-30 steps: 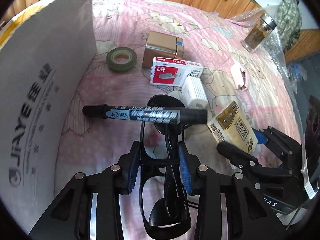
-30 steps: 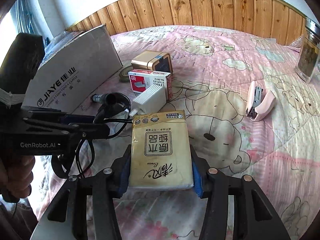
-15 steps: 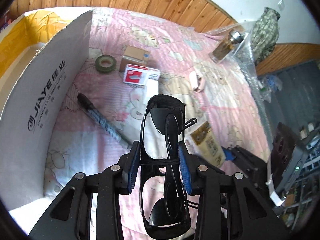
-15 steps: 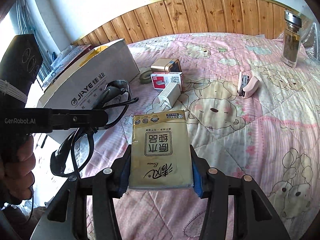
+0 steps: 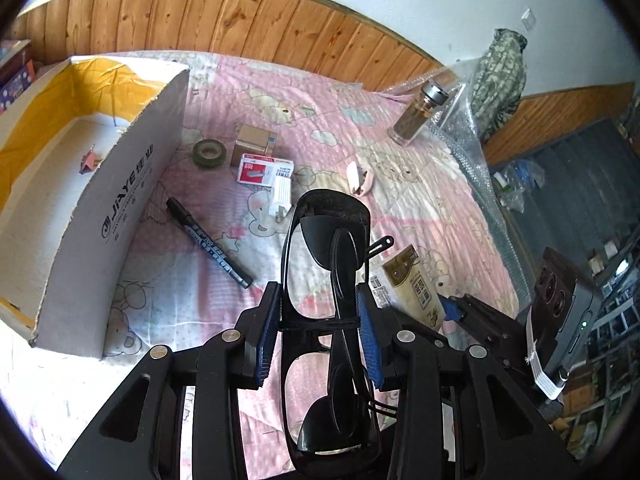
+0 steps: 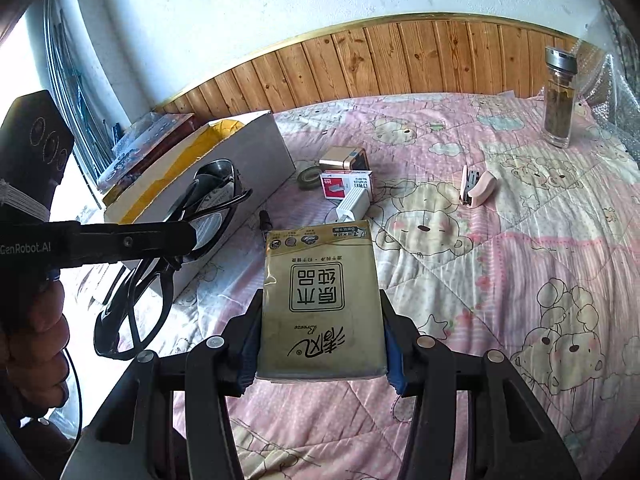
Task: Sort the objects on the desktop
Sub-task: 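Lift the sunglasses and tissue pack and carry both over the cardboard box, then open both tools over the box, dropping the tissue pack and sunglasses inside, then withdraw both open tools from the box toward the remaining items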
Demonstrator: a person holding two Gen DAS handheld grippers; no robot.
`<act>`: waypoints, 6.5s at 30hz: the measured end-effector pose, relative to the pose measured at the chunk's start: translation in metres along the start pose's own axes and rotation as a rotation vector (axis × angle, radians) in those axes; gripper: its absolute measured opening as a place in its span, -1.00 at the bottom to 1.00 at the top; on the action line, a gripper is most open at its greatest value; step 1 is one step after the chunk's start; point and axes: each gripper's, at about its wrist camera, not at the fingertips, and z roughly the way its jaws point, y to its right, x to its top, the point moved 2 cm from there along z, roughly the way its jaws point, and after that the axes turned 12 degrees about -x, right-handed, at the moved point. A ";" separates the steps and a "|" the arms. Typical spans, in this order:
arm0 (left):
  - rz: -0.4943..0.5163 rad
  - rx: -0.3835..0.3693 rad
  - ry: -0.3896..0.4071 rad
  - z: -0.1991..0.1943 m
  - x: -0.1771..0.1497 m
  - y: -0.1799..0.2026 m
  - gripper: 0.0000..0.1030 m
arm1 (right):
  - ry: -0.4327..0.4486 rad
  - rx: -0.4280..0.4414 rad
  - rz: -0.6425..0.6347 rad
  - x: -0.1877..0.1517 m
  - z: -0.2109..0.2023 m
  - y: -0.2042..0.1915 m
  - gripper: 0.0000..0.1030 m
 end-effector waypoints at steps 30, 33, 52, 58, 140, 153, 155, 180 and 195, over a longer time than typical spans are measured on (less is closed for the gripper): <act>-0.019 0.071 0.238 -0.128 -0.003 -0.027 -0.27 | 0.116 0.094 -0.217 0.037 -0.045 -0.110 0.00; -0.029 0.080 0.259 -0.137 0.000 -0.033 -0.27 | 0.120 0.103 -0.231 0.042 -0.045 -0.118 0.00; -0.081 0.165 0.328 -0.175 0.036 -0.084 -0.27 | 0.126 0.161 -0.339 0.084 -0.021 -0.175 0.00; -0.097 0.187 0.322 -0.177 0.051 -0.105 -0.27 | 0.122 0.171 -0.372 0.099 -0.007 -0.190 0.00; -0.262 0.330 -0.047 -0.098 0.087 -0.261 -0.27 | -0.338 0.088 -0.867 0.204 0.245 -0.320 0.00; -0.278 0.320 -0.105 -0.091 0.080 -0.267 -0.27 | -0.430 0.052 -0.915 0.199 0.287 -0.339 0.00; -0.284 0.326 -0.111 -0.091 0.079 -0.269 -0.27 | -0.447 0.049 -0.925 0.194 0.293 -0.341 0.00; -0.326 0.401 -0.115 -0.102 0.074 -0.245 0.00 | -0.451 0.082 -0.757 0.208 0.268 -0.315 0.22; -0.228 0.449 -0.080 -0.118 0.075 -0.170 0.00 | -0.344 0.191 -0.721 0.196 0.158 -0.261 0.23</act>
